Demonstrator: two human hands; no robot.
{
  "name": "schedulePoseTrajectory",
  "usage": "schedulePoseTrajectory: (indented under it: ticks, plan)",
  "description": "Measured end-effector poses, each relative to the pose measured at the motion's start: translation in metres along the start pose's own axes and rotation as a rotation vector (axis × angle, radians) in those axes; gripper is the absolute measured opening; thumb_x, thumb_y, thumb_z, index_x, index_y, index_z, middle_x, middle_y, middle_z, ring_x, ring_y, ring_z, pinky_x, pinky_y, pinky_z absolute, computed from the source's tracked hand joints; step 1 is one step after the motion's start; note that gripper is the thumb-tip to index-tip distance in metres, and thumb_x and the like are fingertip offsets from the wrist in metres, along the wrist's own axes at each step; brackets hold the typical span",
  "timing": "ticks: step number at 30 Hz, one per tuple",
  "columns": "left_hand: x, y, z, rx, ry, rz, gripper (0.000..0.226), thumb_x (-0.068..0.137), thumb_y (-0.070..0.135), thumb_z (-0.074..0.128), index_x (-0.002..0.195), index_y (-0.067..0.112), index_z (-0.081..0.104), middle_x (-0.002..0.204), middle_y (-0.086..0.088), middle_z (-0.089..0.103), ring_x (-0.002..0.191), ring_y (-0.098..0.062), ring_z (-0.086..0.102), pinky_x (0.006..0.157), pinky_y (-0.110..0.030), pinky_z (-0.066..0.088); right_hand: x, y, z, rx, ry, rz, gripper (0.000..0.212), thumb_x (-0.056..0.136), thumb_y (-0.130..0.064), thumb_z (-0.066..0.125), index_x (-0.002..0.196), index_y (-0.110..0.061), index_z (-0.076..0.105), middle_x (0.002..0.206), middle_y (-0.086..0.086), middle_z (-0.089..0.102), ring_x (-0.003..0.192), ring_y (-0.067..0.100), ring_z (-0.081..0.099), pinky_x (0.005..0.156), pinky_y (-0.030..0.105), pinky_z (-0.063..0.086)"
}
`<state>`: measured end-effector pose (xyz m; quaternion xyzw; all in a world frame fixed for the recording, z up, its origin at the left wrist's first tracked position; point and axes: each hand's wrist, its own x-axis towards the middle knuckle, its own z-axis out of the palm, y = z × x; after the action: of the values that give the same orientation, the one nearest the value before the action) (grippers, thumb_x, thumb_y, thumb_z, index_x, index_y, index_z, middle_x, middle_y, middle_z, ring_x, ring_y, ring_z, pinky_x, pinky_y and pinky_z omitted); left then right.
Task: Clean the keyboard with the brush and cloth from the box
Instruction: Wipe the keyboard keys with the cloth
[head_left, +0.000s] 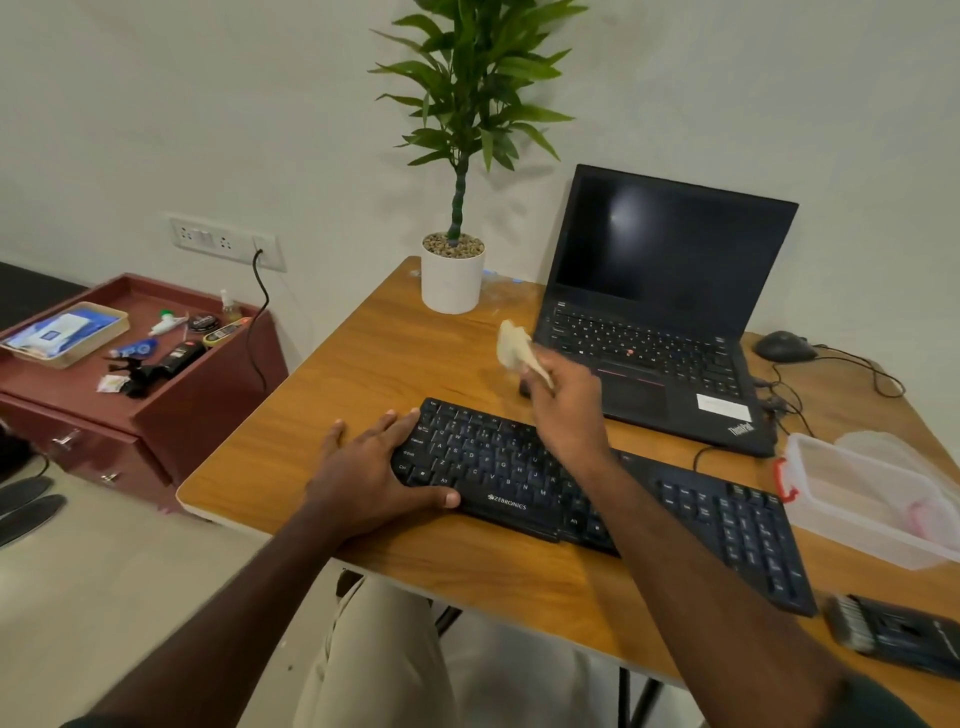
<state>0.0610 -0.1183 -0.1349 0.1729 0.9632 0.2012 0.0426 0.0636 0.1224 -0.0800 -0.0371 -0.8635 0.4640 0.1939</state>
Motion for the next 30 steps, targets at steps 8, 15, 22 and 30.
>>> schedulePoseTrajectory:
  ticks: [8,15,22,30]
  plan:
    - [0.001,0.002,0.001,0.009,0.011,-0.005,0.132,0.046,0.108,0.031,0.157,0.038,0.012,0.164,0.001,0.024,0.148,-0.011,0.023,0.123,-0.049,0.000,-0.019,0.019,0.029,-0.501,-0.600,-0.210,0.048,0.104,-0.021,0.051,0.148,-0.038,0.045,0.164,-0.006,0.028,0.153,0.019,0.023,0.126,0.042,0.016]
    - [0.002,0.000,0.001,-0.001,0.005,0.004,0.134,0.044,0.108,0.032,0.157,0.038,0.013,0.164,0.001,0.024,0.149,-0.012,0.023,0.123,-0.048,-0.001,-0.028,0.014,-0.014,-0.356,-0.825,-0.294,0.043,0.102,-0.014,0.055,0.141,-0.031,0.057,0.157,-0.011,0.041,0.137,-0.016,0.018,0.110,0.001,0.008]
    - [0.003,-0.001,0.002,-0.010,0.005,0.013,0.130,0.048,0.107,0.036,0.157,0.038,0.014,0.164,0.000,0.024,0.149,-0.013,0.023,0.123,-0.048,-0.004,-0.022,0.026,-0.058,-0.059,-0.815,-0.088,0.023,0.102,-0.016,0.057,0.120,-0.014,0.072,0.110,-0.006,0.072,0.098,0.004,0.065,0.084,0.028,0.052]
    - [0.003,-0.003,0.007,0.084,-0.003,0.043,0.137,0.048,0.108,0.032,0.158,0.033,0.001,0.165,-0.003,0.018,0.151,-0.016,0.016,0.122,-0.054,-0.005,-0.012,0.024,-0.043,0.056,0.073,-0.033,0.034,0.102,-0.015,0.055,0.136,-0.019,0.062,0.110,-0.001,0.072,0.065,-0.001,0.059,0.055,0.014,0.044]
